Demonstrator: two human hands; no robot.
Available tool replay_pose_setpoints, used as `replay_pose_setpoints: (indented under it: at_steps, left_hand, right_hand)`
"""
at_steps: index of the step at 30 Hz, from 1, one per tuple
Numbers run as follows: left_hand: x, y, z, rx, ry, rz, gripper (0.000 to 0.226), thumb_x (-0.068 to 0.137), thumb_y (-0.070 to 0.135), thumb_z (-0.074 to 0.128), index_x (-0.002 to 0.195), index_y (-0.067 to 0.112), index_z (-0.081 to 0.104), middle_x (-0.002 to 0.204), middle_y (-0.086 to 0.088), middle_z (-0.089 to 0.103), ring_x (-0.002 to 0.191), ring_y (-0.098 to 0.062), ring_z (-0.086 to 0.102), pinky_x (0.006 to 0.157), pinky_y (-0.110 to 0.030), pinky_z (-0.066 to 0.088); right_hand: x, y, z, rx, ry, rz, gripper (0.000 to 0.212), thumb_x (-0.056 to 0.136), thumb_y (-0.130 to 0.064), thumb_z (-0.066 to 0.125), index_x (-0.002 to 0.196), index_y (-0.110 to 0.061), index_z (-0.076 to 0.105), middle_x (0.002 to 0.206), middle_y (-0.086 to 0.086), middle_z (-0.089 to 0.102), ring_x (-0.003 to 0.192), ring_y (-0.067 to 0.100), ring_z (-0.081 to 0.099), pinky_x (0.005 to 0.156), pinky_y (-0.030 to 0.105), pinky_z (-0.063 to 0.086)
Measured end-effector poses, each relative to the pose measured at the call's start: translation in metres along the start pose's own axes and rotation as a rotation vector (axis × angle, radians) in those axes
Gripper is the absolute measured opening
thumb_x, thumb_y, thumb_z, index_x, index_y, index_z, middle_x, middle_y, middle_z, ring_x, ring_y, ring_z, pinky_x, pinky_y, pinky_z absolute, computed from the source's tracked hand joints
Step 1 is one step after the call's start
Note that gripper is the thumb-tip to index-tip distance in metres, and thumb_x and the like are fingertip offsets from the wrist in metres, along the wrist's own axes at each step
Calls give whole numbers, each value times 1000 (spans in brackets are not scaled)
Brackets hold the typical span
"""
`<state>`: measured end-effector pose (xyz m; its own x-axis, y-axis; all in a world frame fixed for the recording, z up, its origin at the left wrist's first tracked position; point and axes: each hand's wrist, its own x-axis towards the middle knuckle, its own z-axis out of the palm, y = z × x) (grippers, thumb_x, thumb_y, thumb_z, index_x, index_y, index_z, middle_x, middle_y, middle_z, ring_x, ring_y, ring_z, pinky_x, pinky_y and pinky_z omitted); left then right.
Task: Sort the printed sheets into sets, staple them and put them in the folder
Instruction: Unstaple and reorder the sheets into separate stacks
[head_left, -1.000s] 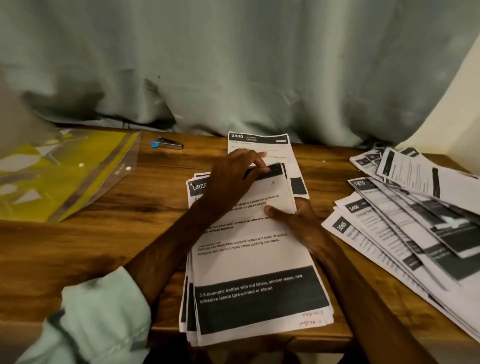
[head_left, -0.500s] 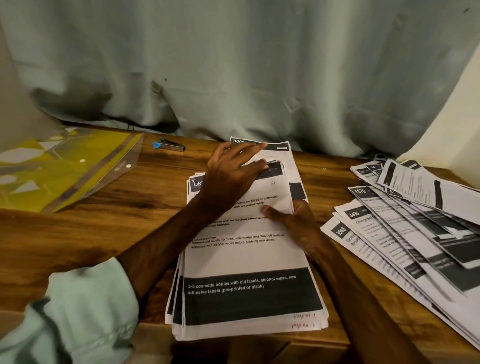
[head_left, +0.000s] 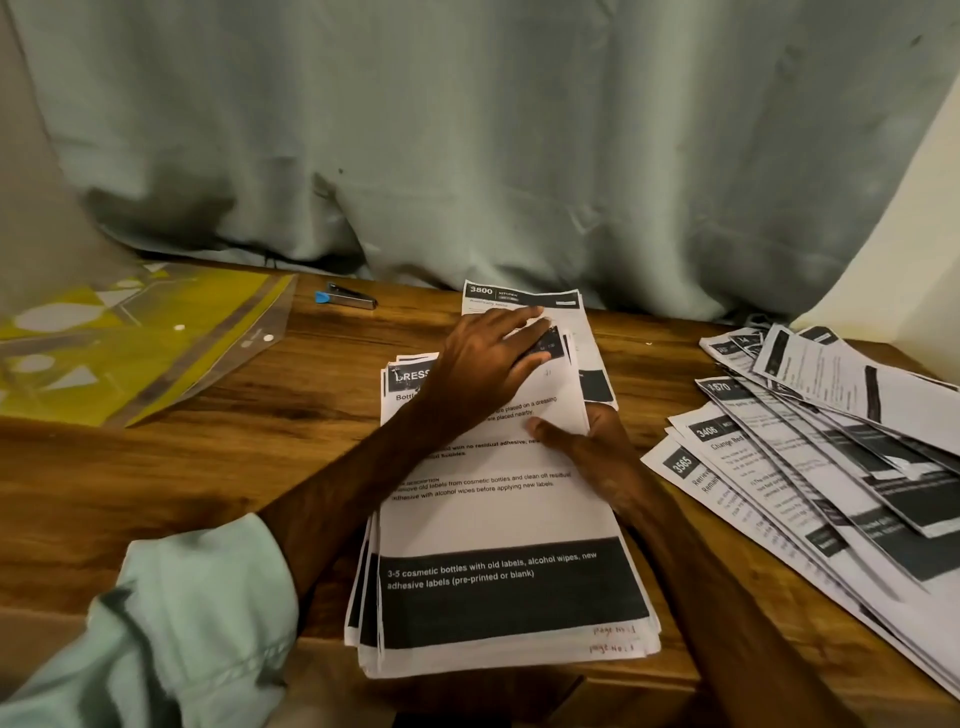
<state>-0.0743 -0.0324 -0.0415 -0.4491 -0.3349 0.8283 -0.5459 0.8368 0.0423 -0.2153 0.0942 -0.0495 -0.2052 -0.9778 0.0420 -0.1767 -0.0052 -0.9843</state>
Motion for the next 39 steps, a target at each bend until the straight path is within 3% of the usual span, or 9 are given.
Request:
replay_pose_setpoints:
  at_steps: [4,15,22,25,28,30,34,37,39]
  left_hand:
    - [-2,-2,1,12,130,93,30,93,29,73,117,11,75,128,-7,70,110,-28,69,88,-41,52]
    - [3,-5,-10,-219,145,-36,13,90,24,77,94,12,73,104,-2,72,103,-22,63,89,-42,49]
    - [11,-3,-40,-468,-142,-20,20,98,31,65,97,12,63,88,6,66,81,-8,63,71,-32,54]
    - [8,-2,-51,-575,-222,-109,27,105,38,51,93,15,58,73,2,66,66,-20,65,59,-43,52]
    - [9,1,-59,-848,-319,-251,51,110,35,37,79,4,62,66,-10,71,59,-32,69,55,-34,53]
    - [11,3,-56,-834,-310,-358,52,110,33,41,76,2,64,62,-8,71,53,-30,68,52,-29,51]
    - [5,0,-37,-489,-200,-389,19,93,31,73,99,14,67,79,5,71,52,-3,59,57,-19,46]
    - [-1,-3,-28,-229,-208,-298,56,81,44,82,126,20,60,120,2,62,84,-3,56,77,-23,40]
    - [-1,-3,-29,-151,-216,-296,56,85,47,77,132,23,60,131,-1,58,109,-15,57,86,-27,41]
  right_hand:
    - [4,1,0,-21,-8,18,14,88,-24,77,97,-26,66,82,-11,75,69,12,75,54,19,55]
    - [8,6,0,-93,-24,33,16,88,-30,76,100,-29,65,90,-8,74,70,12,75,55,21,57]
    - [7,3,-4,-28,-7,32,15,88,-25,76,99,-26,66,86,-8,75,69,13,75,55,21,57]
    - [5,1,-4,4,-15,2,14,90,-17,73,97,-26,64,85,-8,73,66,9,74,54,18,54]
    - [3,1,-2,20,-24,-18,18,89,-7,73,93,-24,68,82,-9,74,67,7,73,55,17,54]
    - [3,2,-3,24,-41,-15,23,86,2,72,88,-21,70,74,-8,76,66,8,73,56,18,55]
    - [8,4,-6,-5,-69,-6,17,86,-3,74,92,-19,72,80,-5,78,73,18,75,61,25,58]
    - [10,4,-7,-7,-84,-24,19,86,-2,74,92,-20,69,75,-10,76,68,12,74,57,19,56]
    - [12,6,-9,-7,-91,-37,21,85,-1,74,89,-21,69,74,-12,76,66,10,74,55,18,55]
